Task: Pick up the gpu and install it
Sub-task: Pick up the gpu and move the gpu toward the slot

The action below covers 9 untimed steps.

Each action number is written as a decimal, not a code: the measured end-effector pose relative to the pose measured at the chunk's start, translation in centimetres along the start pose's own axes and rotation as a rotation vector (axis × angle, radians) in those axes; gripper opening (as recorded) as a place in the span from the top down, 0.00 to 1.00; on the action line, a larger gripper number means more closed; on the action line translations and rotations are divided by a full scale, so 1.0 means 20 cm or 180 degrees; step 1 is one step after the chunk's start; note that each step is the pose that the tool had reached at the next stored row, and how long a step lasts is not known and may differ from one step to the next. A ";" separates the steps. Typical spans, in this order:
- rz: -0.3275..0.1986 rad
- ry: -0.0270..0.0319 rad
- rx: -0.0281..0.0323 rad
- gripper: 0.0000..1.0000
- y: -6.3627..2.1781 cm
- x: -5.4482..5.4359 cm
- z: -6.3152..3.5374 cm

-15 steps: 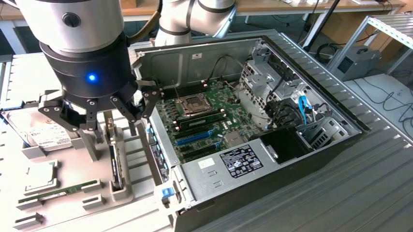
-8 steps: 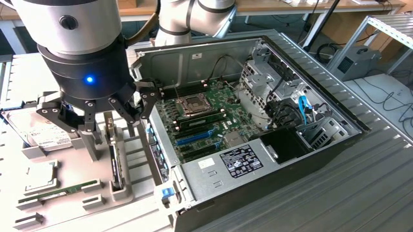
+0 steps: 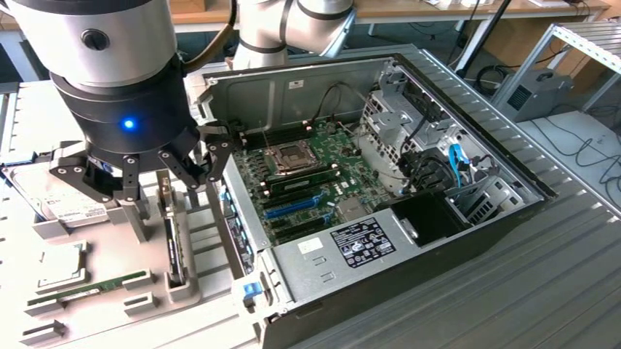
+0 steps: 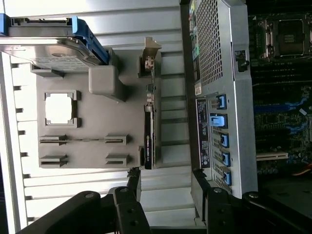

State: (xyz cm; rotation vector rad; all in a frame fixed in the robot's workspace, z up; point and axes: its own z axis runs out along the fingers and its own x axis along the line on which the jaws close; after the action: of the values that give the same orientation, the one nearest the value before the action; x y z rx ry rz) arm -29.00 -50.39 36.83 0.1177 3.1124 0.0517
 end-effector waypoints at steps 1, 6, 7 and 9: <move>0.0000 0.0000 0.0000 0.46 0.000 0.00 0.001; 0.0000 0.0000 0.0000 0.46 -0.001 0.01 0.008; 0.0000 0.0000 0.0000 0.46 -0.002 0.02 0.009; 0.0000 0.0000 0.0000 0.46 -0.002 0.02 0.011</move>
State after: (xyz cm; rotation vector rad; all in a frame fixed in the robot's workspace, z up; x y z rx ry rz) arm -29.38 -50.39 36.59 0.1177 3.1124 0.0518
